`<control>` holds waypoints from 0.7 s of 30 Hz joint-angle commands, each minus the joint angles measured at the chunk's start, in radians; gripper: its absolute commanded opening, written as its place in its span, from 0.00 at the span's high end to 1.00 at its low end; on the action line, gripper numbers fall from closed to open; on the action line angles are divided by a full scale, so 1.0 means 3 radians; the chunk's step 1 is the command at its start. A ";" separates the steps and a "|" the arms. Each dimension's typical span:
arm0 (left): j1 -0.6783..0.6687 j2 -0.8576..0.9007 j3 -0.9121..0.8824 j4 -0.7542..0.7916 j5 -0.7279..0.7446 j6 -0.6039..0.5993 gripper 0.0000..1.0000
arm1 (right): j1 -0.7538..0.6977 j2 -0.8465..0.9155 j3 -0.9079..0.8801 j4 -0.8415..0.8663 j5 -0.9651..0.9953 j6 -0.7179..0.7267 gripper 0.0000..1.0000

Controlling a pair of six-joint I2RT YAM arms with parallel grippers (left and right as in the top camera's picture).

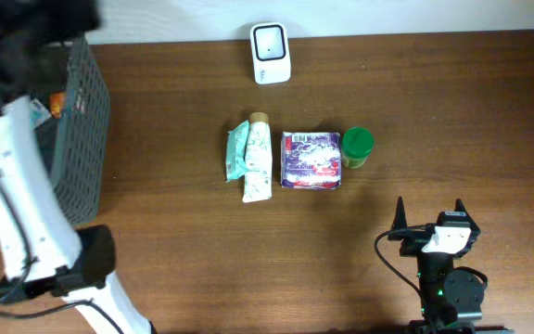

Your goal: Scan the item barcode

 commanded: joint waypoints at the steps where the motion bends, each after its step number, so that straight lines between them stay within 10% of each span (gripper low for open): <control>1: 0.0647 0.0048 -0.0046 -0.0028 -0.0393 -0.0930 0.01 | -0.0024 -0.0015 -0.0027 -0.0013 0.0005 0.0001 0.02; 15: 0.1034 0.1303 -0.0776 0.0202 0.0045 -0.1764 0.02 | -0.0024 -0.0015 -0.0027 -0.0013 0.0005 0.0001 0.02; 21: 0.1034 0.1720 -0.0777 0.0511 0.0161 -0.1876 0.37 | -0.0024 -0.0015 -0.0027 -0.0013 0.0005 0.0001 0.02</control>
